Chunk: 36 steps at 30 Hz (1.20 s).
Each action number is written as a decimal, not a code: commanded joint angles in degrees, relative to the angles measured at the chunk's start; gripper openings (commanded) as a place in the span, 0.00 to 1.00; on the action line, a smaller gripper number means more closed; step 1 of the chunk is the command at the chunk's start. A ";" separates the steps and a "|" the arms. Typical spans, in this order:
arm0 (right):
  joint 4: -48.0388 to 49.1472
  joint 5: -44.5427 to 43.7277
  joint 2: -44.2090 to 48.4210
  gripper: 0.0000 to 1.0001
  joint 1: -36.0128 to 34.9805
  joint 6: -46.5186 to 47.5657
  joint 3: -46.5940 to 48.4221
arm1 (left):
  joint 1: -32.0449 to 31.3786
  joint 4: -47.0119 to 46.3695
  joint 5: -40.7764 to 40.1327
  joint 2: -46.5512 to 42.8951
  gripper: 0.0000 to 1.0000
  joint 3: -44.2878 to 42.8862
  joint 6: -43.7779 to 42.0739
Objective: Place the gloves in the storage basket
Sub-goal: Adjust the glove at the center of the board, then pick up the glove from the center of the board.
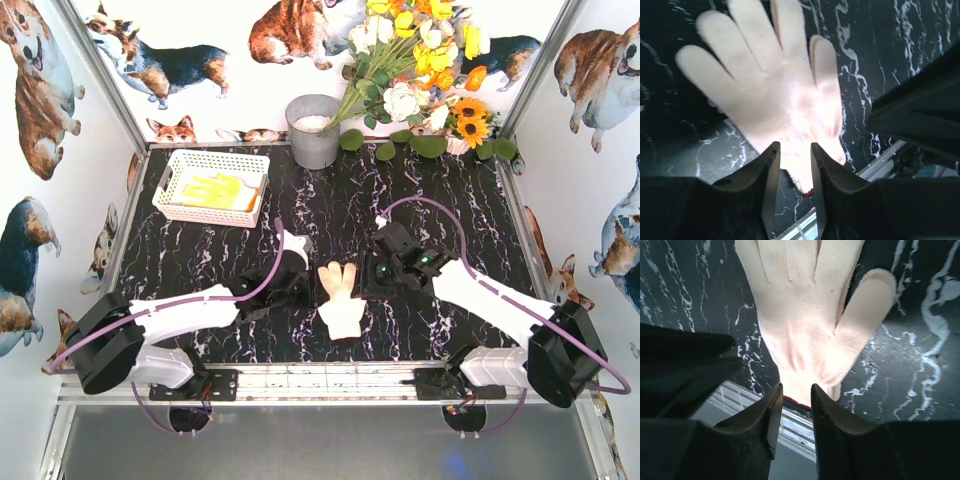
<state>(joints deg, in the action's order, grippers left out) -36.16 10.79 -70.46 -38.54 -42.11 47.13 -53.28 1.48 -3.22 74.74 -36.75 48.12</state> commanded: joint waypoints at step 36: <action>7.90 1.67 2.88 0.48 5.91 -4.04 -6.33 | 2.77 1.72 2.25 8.41 0.54 -9.21 -2.37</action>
<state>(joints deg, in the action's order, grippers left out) -27.35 11.03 -71.00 -33.23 -44.14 42.00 -51.22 -0.19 -1.48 86.46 -48.14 44.47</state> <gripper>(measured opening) 0.463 0.529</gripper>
